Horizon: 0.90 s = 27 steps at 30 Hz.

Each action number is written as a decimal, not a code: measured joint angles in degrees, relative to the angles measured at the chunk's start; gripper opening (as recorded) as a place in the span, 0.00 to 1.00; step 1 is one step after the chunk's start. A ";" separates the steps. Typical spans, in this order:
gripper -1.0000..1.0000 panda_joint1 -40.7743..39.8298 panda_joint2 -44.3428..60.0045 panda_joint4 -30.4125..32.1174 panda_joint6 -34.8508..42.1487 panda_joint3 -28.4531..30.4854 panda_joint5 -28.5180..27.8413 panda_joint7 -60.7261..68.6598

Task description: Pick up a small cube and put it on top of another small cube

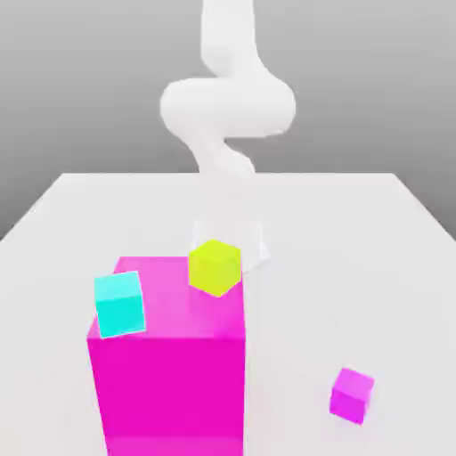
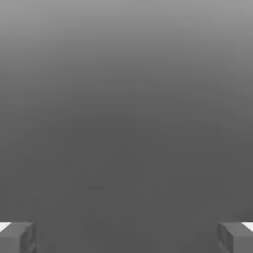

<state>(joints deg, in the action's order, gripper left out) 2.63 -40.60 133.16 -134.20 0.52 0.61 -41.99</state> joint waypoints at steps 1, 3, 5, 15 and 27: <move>0.50 1.11 2.26 0.59 -1.04 0.20 0.28 1.67; 0.50 3.04 6.56 1.71 -2.97 0.39 0.93 4.93; 0.50 4.88 10.75 2.82 -4.94 0.51 1.53 8.08; 0.50 12.52 31.55 8.29 -14.52 -0.70 3.53 23.04; 0.50 17.97 56.33 12.80 -27.68 -2.67 -2.59 31.92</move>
<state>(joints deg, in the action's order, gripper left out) 20.60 15.73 145.96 -161.88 -2.15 -1.98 -10.07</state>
